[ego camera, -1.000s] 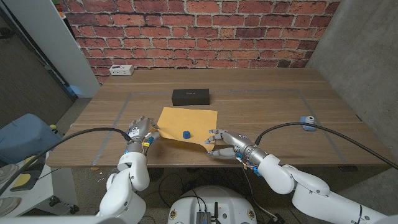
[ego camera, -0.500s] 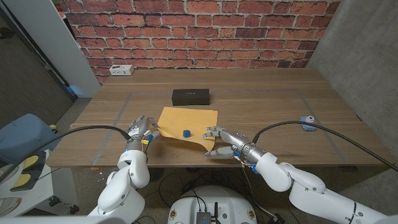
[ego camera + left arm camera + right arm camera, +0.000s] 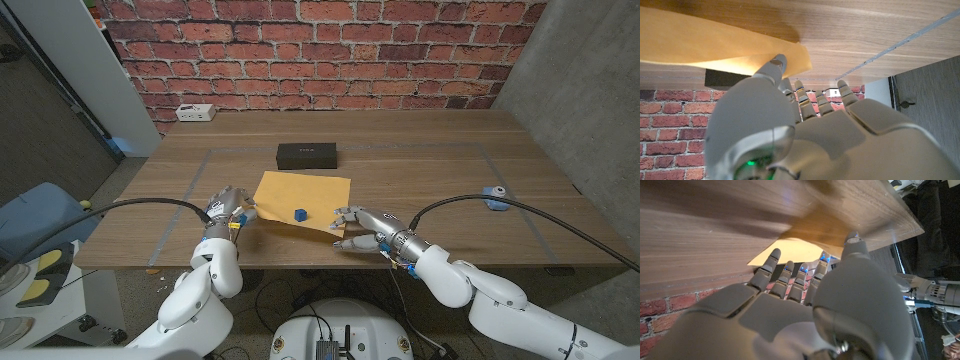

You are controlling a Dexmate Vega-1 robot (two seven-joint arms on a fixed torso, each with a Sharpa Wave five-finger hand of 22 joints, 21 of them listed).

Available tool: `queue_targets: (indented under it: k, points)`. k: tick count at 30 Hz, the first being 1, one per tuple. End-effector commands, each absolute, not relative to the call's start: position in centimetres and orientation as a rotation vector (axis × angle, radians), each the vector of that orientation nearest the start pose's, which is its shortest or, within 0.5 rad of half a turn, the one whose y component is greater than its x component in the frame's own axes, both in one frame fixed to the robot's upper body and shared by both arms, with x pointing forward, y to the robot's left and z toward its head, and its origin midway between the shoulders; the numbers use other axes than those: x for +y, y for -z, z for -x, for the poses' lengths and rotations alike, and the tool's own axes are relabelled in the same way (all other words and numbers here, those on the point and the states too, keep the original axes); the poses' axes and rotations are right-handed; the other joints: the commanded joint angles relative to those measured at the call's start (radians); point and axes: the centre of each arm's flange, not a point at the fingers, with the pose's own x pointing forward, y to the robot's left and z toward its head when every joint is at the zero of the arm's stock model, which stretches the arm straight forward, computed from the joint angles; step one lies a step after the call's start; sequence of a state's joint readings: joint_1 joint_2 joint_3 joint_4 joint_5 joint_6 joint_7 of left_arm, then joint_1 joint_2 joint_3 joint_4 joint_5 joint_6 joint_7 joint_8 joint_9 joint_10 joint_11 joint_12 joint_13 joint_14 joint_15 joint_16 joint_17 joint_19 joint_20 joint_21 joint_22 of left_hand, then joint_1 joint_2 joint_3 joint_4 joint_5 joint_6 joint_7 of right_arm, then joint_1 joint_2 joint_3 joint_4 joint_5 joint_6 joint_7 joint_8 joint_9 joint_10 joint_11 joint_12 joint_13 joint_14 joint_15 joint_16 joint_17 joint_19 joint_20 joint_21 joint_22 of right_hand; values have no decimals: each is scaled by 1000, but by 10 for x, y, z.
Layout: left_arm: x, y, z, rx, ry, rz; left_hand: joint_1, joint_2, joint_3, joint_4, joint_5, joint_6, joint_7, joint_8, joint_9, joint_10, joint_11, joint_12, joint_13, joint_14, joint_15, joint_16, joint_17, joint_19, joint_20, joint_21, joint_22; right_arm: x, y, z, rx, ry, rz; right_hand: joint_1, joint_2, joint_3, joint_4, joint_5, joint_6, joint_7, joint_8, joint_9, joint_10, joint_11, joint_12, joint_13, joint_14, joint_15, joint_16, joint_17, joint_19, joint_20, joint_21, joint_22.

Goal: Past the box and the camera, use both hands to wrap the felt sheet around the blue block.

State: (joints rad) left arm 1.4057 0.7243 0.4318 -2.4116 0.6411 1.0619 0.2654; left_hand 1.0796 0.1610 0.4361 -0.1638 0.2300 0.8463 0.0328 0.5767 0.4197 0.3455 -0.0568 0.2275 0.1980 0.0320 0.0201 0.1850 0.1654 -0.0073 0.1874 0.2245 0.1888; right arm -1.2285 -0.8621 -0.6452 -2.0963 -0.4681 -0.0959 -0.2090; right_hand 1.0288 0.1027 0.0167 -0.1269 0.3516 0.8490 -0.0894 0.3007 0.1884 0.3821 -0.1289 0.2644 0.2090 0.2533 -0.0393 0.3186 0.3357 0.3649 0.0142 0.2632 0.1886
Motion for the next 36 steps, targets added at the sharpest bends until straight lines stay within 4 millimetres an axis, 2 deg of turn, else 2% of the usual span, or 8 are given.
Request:
queue_targets:
  k: [1,3,7,11,20,24,30,36]
  points:
    - [251,92,-441,-190,-477,-1116,7,2,9,2,11,86,95,17,74,1,6,-1,2,3,5,-4,1,2,6,-2,2,-137,145,-464,-935,-160,1002,48,47,29,-6,-41,210,29,47,4,104,-34,17,-2,49,-141,35,13,29,-18,12,3]
    - [251,93,-441,-185,-478,-1122,7,3,10,2,12,82,97,18,80,0,4,-2,2,1,6,-4,2,2,7,-2,2,-137,144,-464,-947,-149,988,61,60,39,-7,-52,235,46,49,3,127,-43,20,-3,65,-154,46,17,39,-28,16,4]
    - [251,92,-440,-165,-464,-1131,5,4,11,4,11,73,92,20,92,-14,3,-9,3,-7,10,-7,2,-2,8,-4,2,-139,141,-465,-945,-152,964,55,73,43,3,-62,251,51,46,1,145,-44,23,-3,69,-160,50,20,38,-37,15,5]
    - [250,86,-441,-143,-428,-1166,-4,14,11,16,-3,28,73,16,121,-51,18,-22,5,-37,28,-10,3,-12,13,-7,3,-137,139,-468,-932,-163,962,60,85,55,6,-68,268,64,45,1,150,-48,21,-3,69,-166,45,17,40,-40,17,5]
    - [245,66,-438,-164,-486,-1306,-23,29,11,42,-36,-29,38,14,157,-79,24,-24,10,-50,43,-5,6,-11,15,-5,5,-134,136,-476,-915,-166,978,81,85,73,-1,-79,289,98,42,1,152,-44,15,-4,64,-165,41,17,40,-38,17,5]
    - [242,56,-439,-207,-521,-1371,-33,27,8,52,-43,-24,21,19,162,-78,9,-21,11,-47,37,-3,6,-8,11,-3,5,-131,133,-481,-916,-162,980,88,84,78,-3,-82,293,107,40,1,151,-41,13,-4,61,-164,41,17,41,-37,17,5]
    - [243,42,-448,-186,-518,-1422,-43,24,4,60,-45,-26,14,15,156,-81,4,-21,12,-47,34,-2,6,-4,12,-2,5,-128,130,-488,-911,-163,984,99,83,86,-8,-86,300,114,38,1,152,-38,10,-4,60,-159,40,16,40,-32,17,5]
    - [248,30,-461,-135,-483,-1447,-52,25,1,69,-43,-37,10,10,155,-91,8,-22,12,-53,38,-4,6,-10,15,-4,5,-126,126,-496,-903,-168,971,114,82,102,-14,-92,310,136,35,2,156,-24,7,-4,65,-149,33,8,43,-22,18,5]
